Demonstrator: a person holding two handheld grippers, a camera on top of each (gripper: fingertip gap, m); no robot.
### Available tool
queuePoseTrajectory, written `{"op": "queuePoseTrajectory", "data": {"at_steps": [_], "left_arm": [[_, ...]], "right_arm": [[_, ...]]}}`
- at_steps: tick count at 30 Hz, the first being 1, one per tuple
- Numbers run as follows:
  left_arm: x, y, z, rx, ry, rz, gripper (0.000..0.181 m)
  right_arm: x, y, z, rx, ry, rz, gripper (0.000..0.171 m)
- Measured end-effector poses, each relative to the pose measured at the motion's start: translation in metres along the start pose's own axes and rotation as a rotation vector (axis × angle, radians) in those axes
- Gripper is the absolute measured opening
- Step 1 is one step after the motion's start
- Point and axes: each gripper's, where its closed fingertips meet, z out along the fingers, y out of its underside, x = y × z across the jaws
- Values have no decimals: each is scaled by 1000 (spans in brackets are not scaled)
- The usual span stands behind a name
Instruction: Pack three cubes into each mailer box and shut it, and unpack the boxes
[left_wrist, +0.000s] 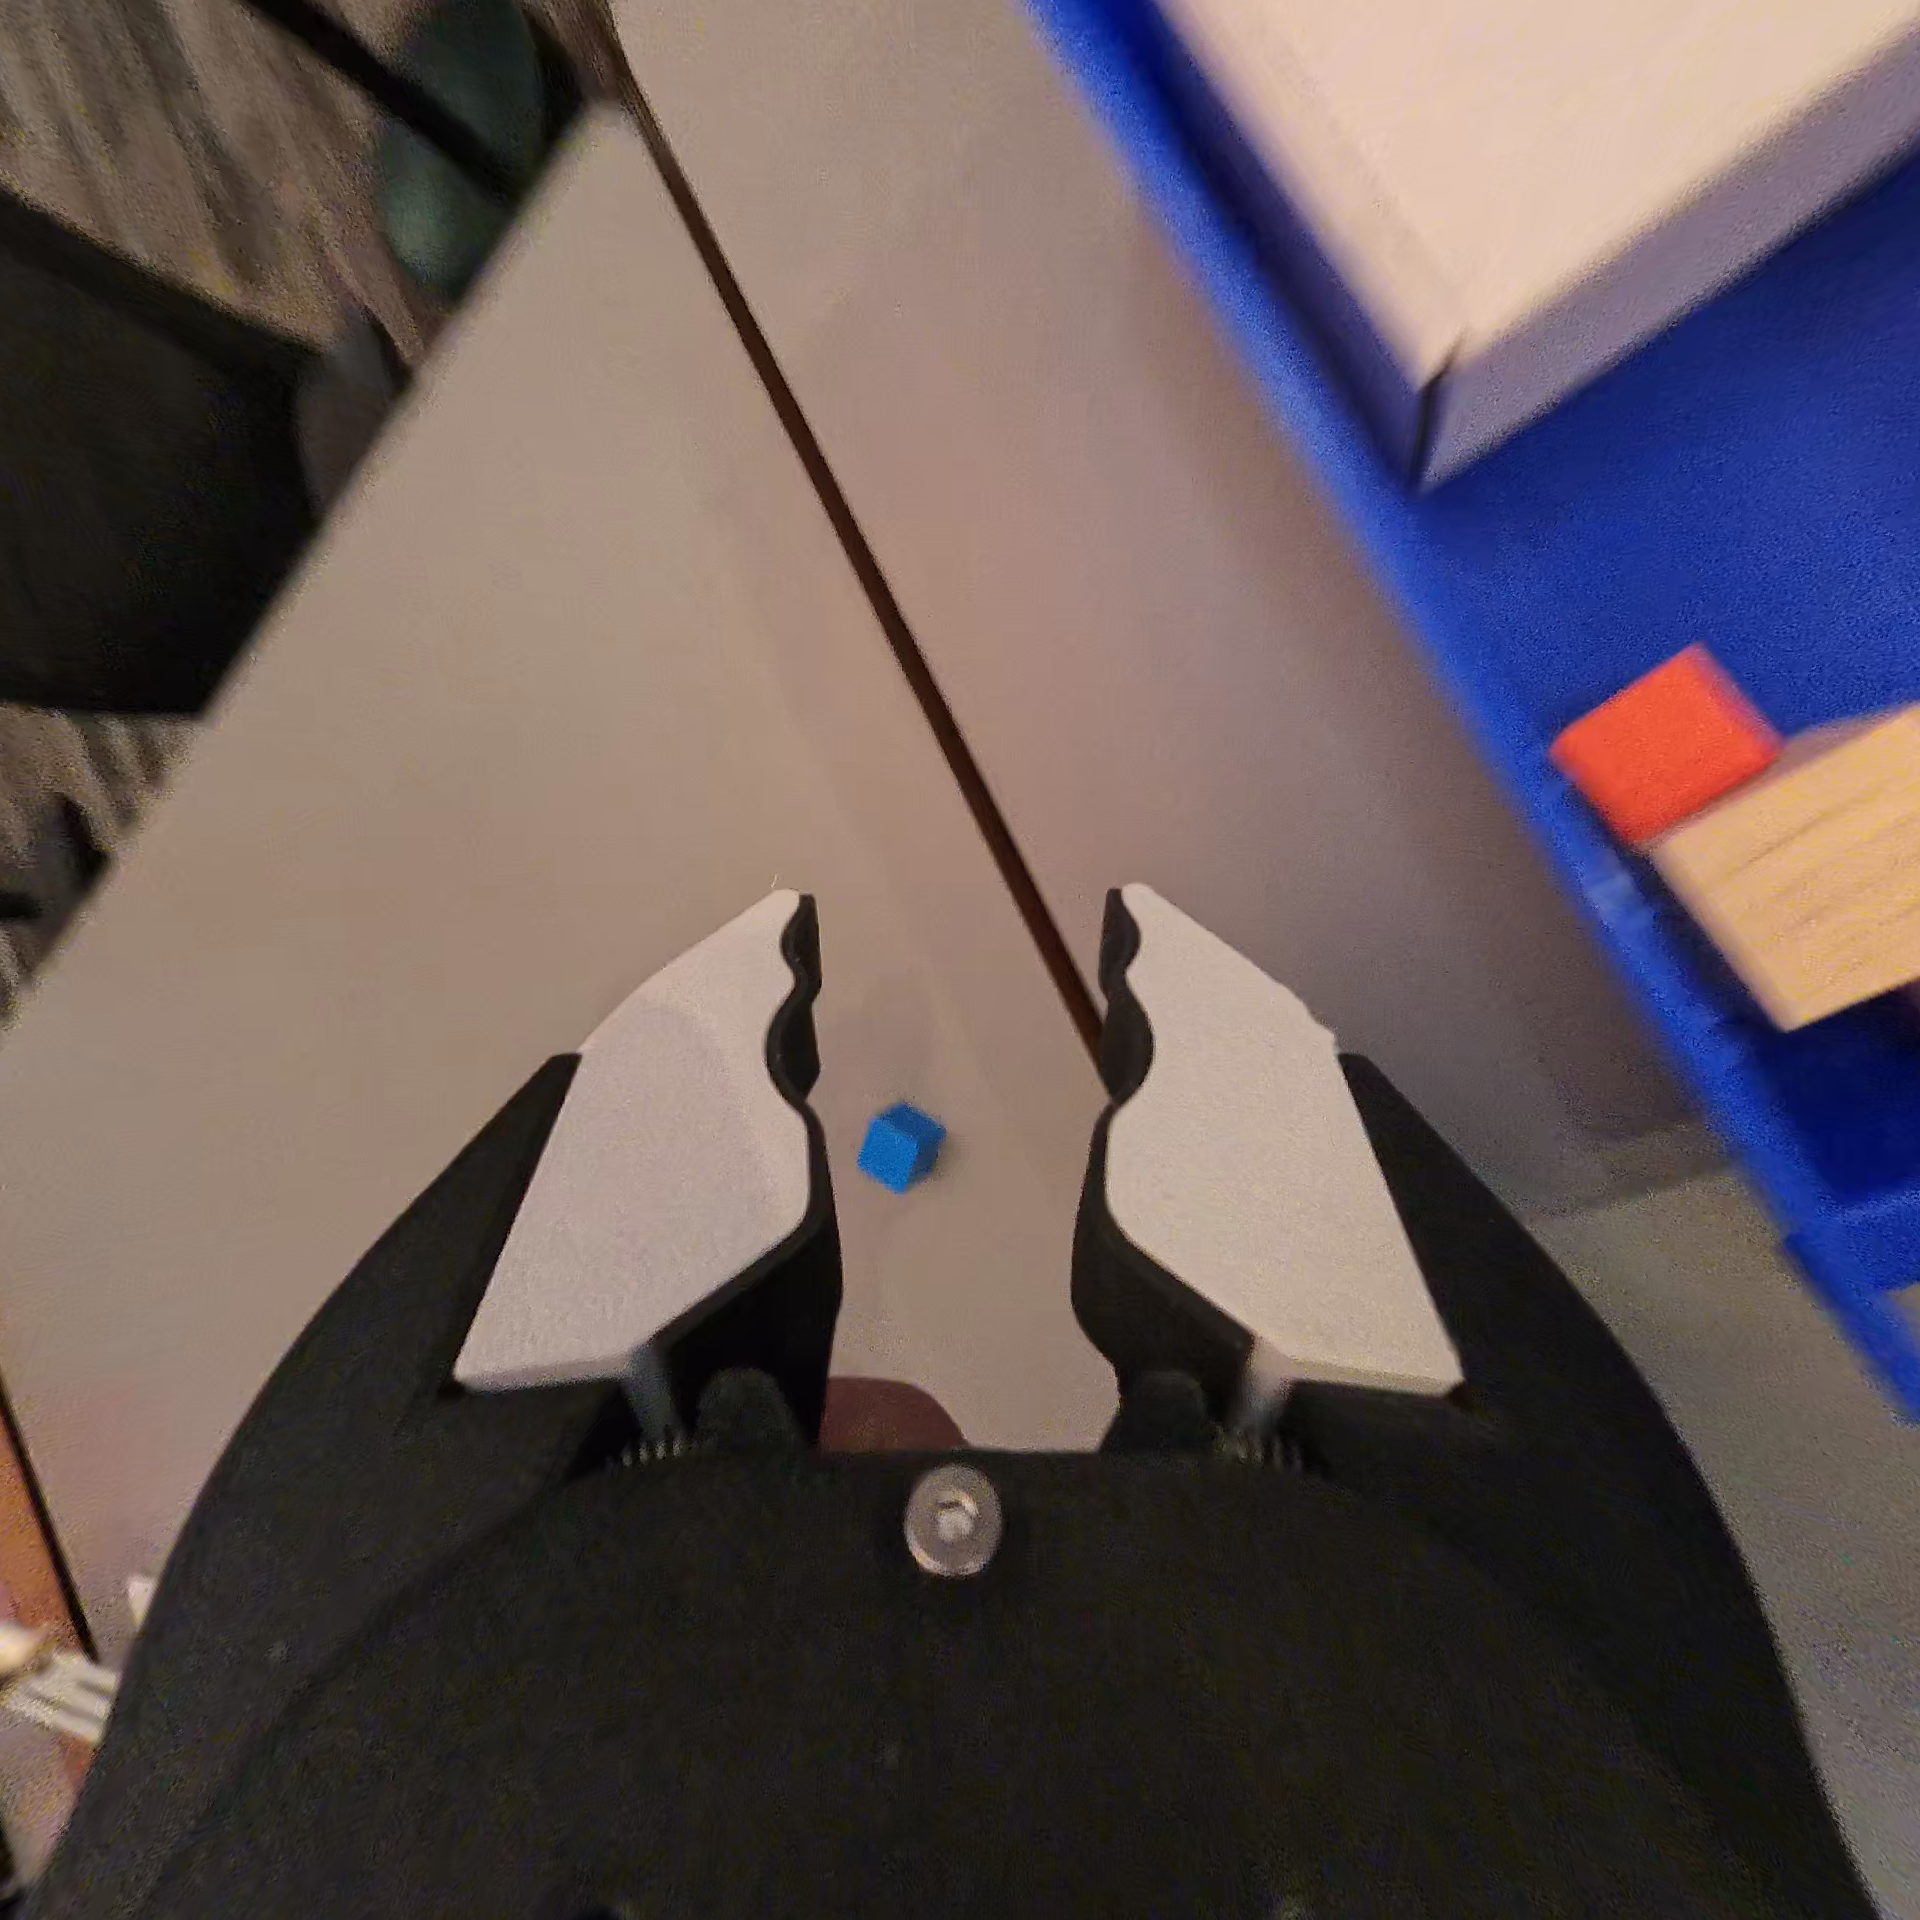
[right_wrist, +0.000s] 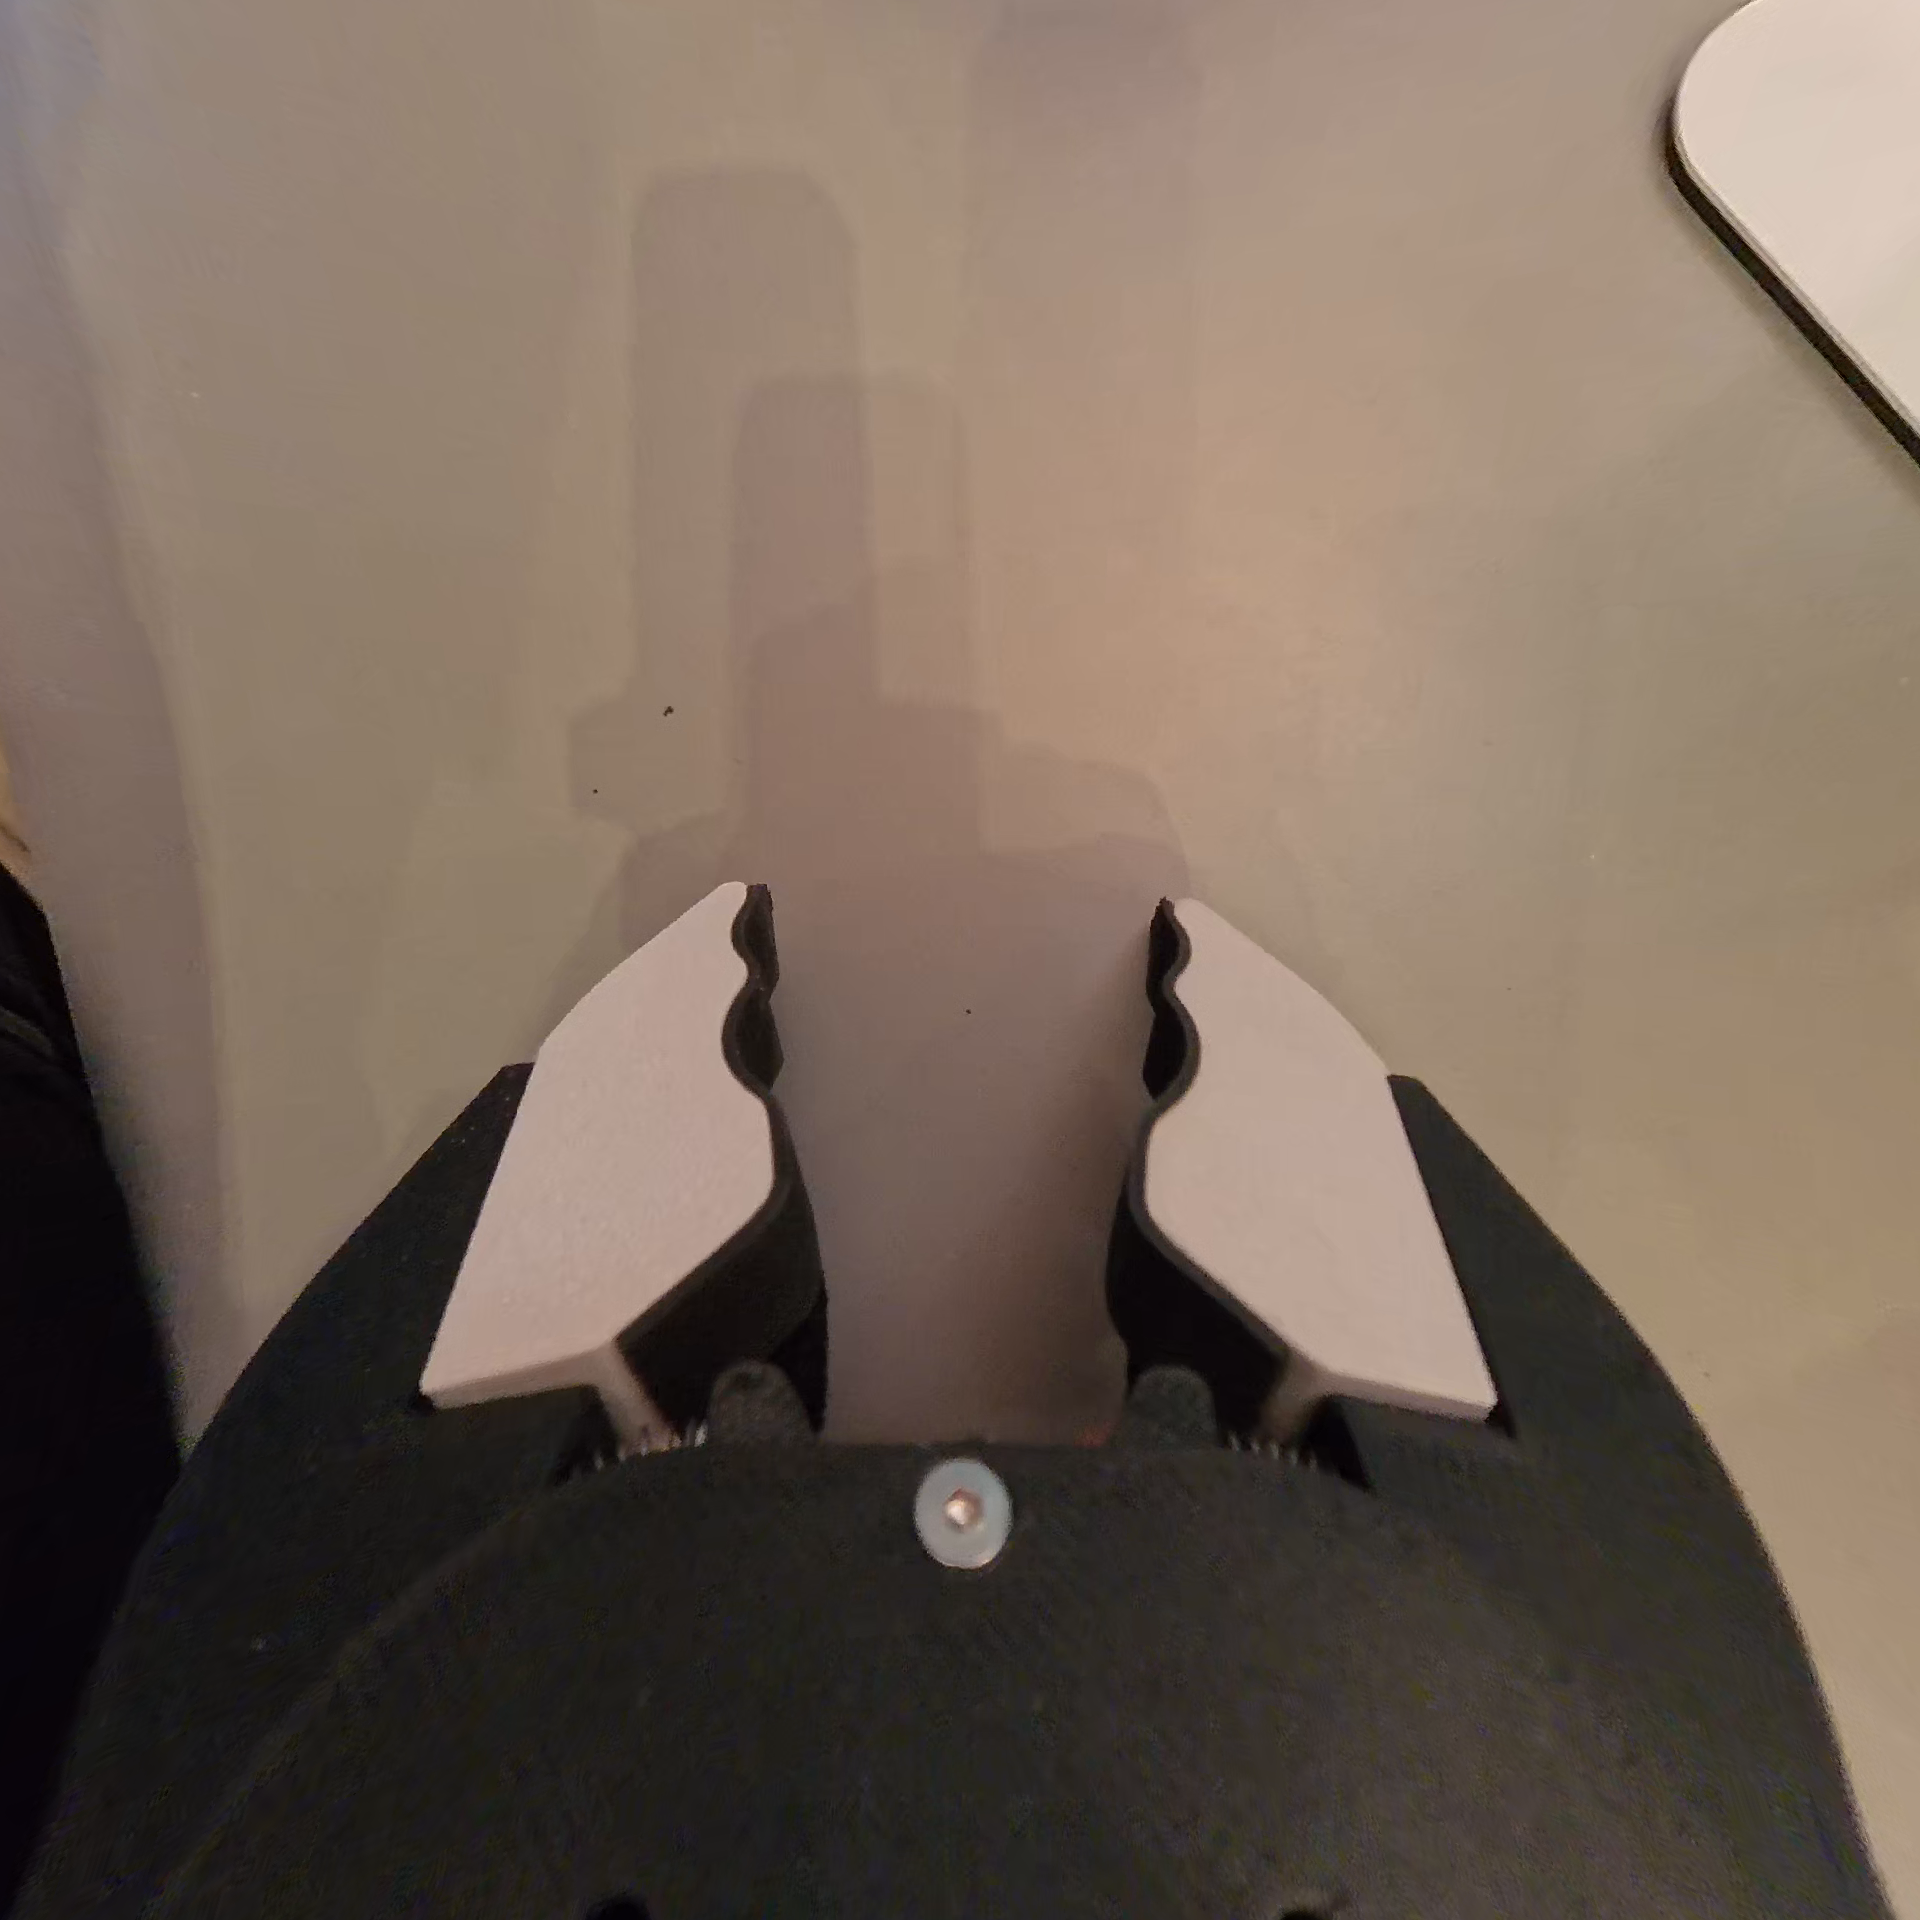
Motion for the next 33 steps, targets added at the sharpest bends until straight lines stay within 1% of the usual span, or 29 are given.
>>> {"op": "queuePoseTrajectory", "data": {"at_steps": [1,3,6,8,10,11,13,15,17,20,22,24,26,27,29,31,33], "left_arm": [[5,-18,-8,47,-12,23,52],[25,-51,-19,99,-1,108,60],[59,-94,-20,138,19,309,72],[79,-109,-5,97,28,423,81],[96,-126,13,91,17,505,93],[107,-132,22,81,16,533,101],[126,-140,43,52,-15,639,109],[137,-142,61,1,-64,750,107],[144,-155,70,30,-121,784,99],[146,-167,79,34,-173,814,101],[144,-181,77,123,-257,849,100],[143,-187,74,182,-287,841,82],[141,-190,73,211,-310,811,81],[142,-187,76,202,-297,791,80],[145,-184,80,204,-284,774,84],[150,-188,80,235,-280,777,95],[155,-196,80,281,-286,782,98]], "right_arm": [[0,0,0,0,0,-3,68],[-1,0,0,-3,2,-7,68],[0,-1,-1,2,5,-9,68],[0,-1,-2,3,9,-12,68],[0,-2,-3,4,11,-16,68],[0,-2,-4,5,12,-17,68],[0,-2,-4,7,12,-20,68],[-1,-3,-4,8,12,-22,68],[-1,-3,-5,10,10,-24,68],[-1,-3,-6,16,9,-25,68],[-1,-5,-7,24,6,-25,68],[-2,-5,-8,28,2,-24,68],[-3,-5,-9,30,2,-27,68],[-3,-6,-9,32,2,-27,68],[-3,-6,-9,35,-2,-25,68],[-4,-6,-9,33,-3,-28,68],[-5,-6,-8,31,-4,-30,68]]}}
